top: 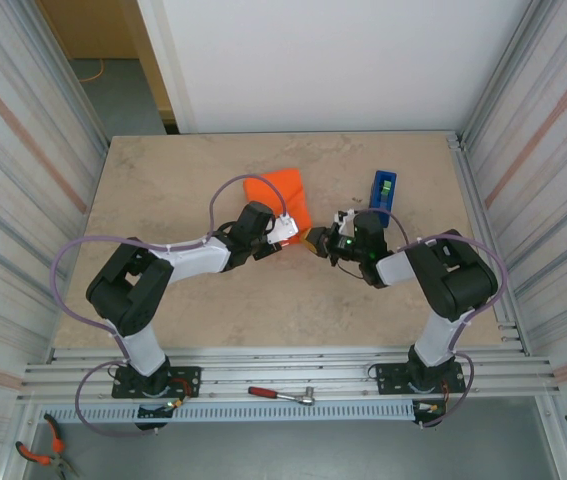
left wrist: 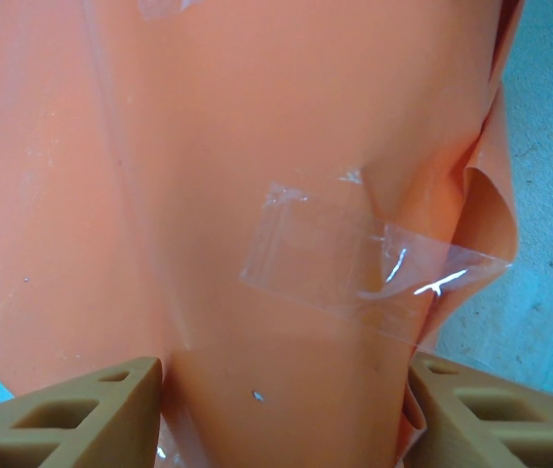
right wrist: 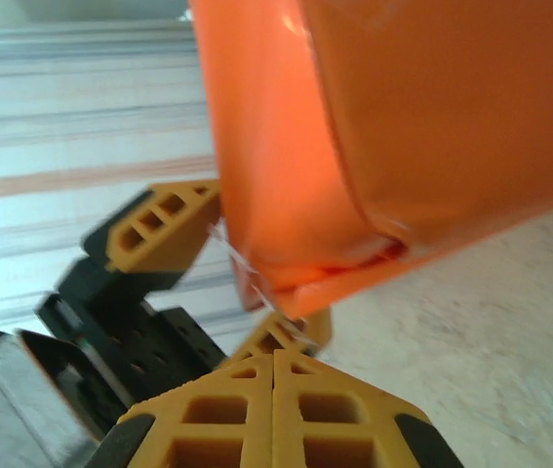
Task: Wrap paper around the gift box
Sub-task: Stick the wrapping paper to the gift box.
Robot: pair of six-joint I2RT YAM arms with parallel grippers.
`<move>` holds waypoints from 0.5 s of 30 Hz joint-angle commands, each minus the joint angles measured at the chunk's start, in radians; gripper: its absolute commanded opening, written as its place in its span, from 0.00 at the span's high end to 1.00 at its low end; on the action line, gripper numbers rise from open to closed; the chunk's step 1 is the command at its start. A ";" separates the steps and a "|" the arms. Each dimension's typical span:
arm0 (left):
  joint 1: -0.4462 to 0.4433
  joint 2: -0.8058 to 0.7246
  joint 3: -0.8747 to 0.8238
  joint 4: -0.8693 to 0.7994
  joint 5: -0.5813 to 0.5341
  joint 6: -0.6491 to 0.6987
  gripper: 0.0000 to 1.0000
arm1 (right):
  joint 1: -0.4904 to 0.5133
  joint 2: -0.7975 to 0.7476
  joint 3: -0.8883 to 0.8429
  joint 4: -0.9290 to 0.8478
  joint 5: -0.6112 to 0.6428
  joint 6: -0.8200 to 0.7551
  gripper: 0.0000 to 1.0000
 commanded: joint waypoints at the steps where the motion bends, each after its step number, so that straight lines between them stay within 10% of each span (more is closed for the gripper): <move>1: -0.011 0.018 -0.006 -0.077 0.035 0.004 0.39 | 0.011 0.036 -0.007 -0.028 -0.018 -0.056 1.00; 15: -0.011 0.019 -0.005 -0.078 0.036 0.003 0.40 | 0.026 0.206 0.122 0.024 -0.019 -0.031 1.00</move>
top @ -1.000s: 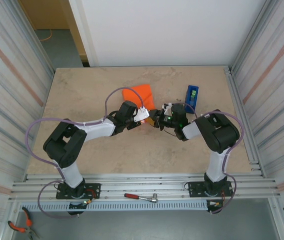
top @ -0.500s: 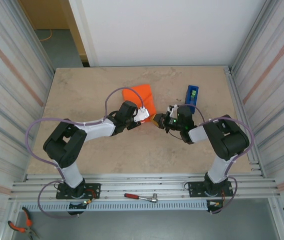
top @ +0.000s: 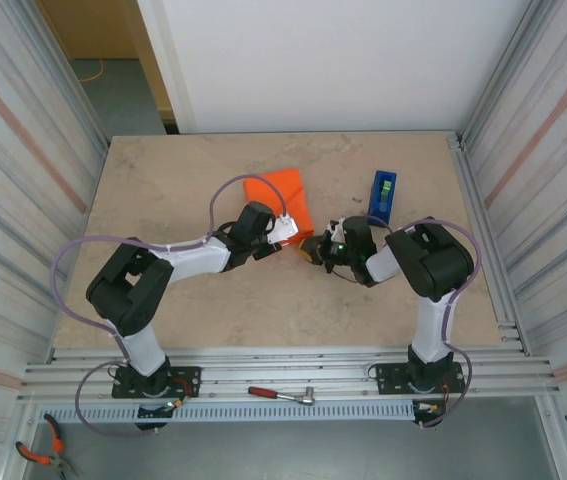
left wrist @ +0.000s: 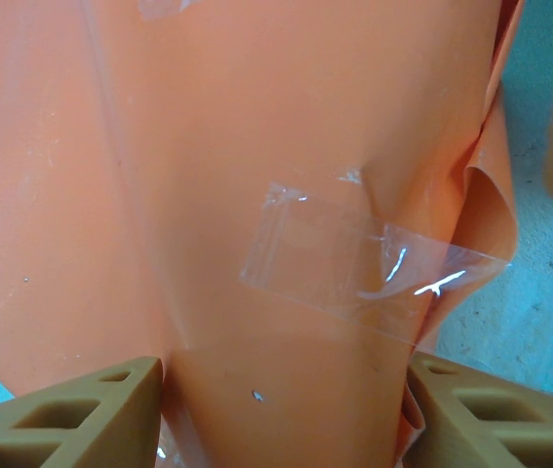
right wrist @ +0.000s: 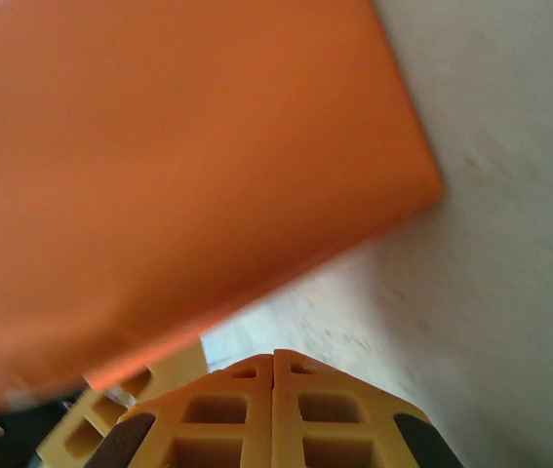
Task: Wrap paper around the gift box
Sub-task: Stick the wrapping paper to the gift box.
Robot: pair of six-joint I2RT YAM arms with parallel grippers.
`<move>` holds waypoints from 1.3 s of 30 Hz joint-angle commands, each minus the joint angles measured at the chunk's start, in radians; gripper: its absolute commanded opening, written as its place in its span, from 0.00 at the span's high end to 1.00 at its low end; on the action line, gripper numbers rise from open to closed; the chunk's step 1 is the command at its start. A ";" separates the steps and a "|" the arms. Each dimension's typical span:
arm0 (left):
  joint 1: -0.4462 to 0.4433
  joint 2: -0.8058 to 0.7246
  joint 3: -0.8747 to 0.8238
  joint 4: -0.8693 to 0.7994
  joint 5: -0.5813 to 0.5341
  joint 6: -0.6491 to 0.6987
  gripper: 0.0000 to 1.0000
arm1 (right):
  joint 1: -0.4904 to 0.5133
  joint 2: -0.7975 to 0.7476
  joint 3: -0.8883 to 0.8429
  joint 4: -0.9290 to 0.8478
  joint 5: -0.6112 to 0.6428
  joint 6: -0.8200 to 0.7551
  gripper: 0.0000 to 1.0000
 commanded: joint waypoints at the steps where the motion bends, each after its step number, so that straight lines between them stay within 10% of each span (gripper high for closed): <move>1: -0.011 0.019 -0.006 -0.077 0.036 0.003 0.40 | 0.004 0.025 0.057 0.024 -0.016 -0.010 1.00; 39: -0.014 0.022 -0.003 -0.083 0.035 0.006 0.40 | 0.057 -0.168 0.031 -0.004 -0.007 0.011 1.00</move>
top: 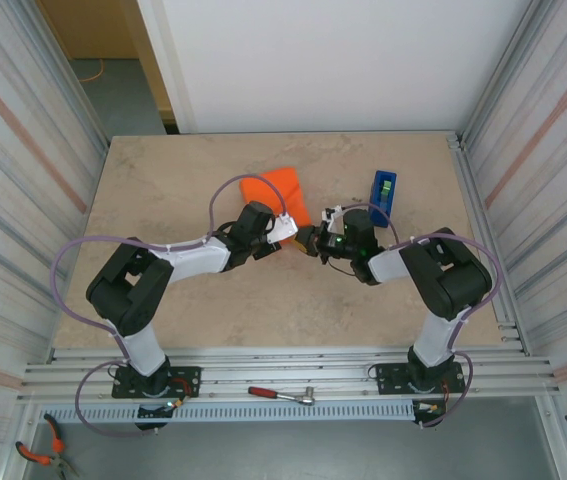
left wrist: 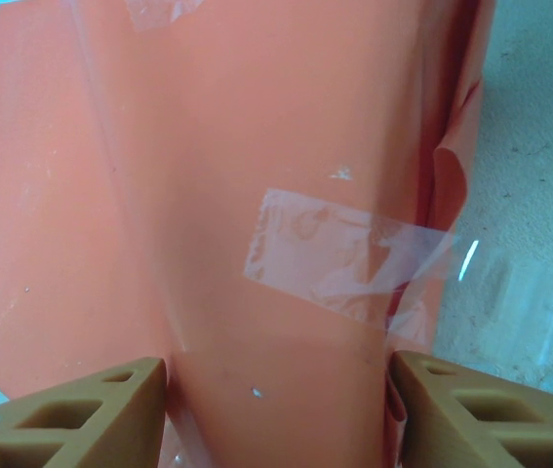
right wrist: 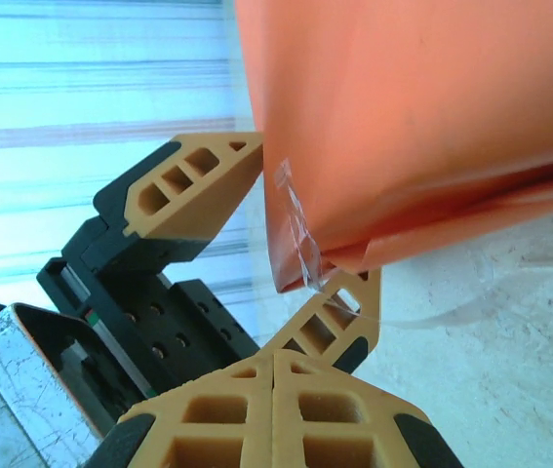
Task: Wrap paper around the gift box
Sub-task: Stick the wrapping paper to the gift box.
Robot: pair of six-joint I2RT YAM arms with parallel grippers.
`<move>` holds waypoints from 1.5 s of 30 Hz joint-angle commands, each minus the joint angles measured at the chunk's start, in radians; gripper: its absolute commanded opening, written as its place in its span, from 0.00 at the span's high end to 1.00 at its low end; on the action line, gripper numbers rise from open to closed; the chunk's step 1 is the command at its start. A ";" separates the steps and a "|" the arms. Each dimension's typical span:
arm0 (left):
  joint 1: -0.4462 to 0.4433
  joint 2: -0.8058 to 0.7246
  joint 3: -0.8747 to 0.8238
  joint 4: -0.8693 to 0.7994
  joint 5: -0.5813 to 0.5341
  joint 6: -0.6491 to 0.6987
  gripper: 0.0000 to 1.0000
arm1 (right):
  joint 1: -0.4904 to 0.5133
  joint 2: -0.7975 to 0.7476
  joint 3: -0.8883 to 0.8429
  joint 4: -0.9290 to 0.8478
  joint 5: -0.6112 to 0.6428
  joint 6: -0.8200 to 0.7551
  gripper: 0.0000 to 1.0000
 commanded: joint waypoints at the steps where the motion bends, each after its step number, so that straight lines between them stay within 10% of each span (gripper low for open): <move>1: -0.015 0.021 -0.003 -0.085 0.044 0.009 0.40 | 0.016 0.004 0.040 0.012 0.007 0.010 1.00; 45: -0.016 0.027 0.000 -0.088 0.042 0.012 0.41 | 0.021 0.092 0.029 0.123 0.024 0.043 1.00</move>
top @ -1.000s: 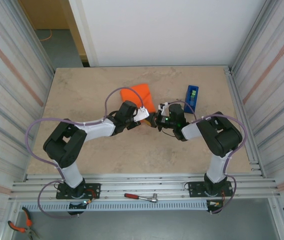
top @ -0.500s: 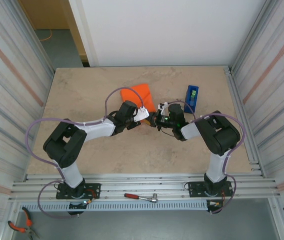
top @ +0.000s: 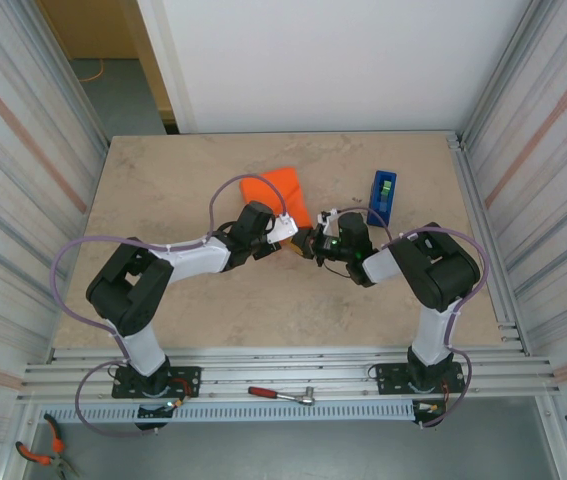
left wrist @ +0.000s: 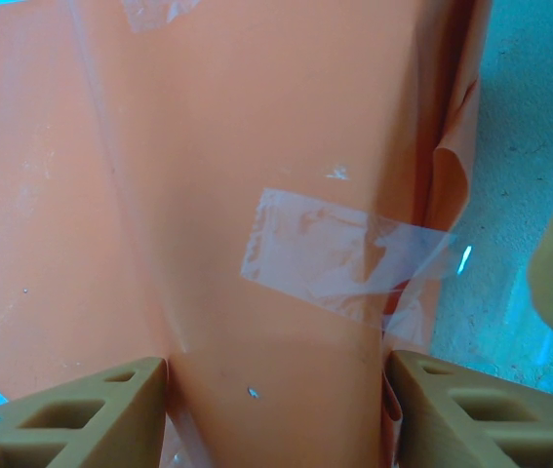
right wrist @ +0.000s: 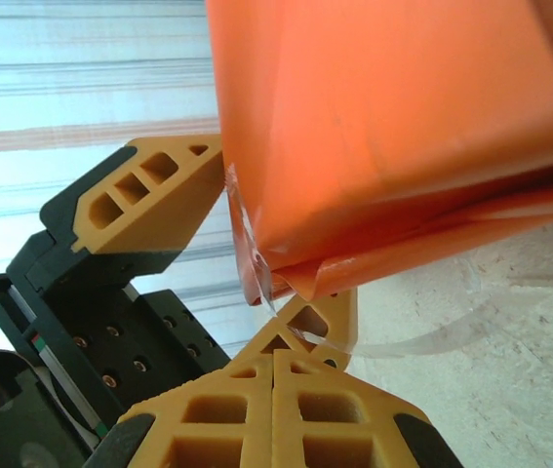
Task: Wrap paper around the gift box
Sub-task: Stick the wrapping paper to the gift box.
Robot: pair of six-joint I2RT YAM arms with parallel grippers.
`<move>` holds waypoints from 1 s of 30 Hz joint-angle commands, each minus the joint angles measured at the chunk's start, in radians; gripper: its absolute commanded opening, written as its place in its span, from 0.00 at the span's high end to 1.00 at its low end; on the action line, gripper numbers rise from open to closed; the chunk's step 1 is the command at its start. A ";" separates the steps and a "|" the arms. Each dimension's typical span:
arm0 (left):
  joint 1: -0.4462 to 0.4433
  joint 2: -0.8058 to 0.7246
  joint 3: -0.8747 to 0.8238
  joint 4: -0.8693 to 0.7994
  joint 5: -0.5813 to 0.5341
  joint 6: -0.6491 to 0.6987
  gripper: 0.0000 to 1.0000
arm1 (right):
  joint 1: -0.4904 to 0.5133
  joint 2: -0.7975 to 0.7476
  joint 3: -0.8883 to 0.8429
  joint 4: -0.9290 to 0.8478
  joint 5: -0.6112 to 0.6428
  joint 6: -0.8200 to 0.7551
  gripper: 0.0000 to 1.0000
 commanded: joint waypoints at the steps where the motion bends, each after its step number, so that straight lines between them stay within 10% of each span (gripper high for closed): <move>1: -0.016 0.024 0.000 -0.087 0.041 0.008 0.41 | 0.000 0.014 0.029 0.032 0.009 0.015 1.00; 30: -0.016 0.028 0.003 -0.091 0.041 0.008 0.42 | -0.001 0.129 0.076 0.060 0.015 0.016 1.00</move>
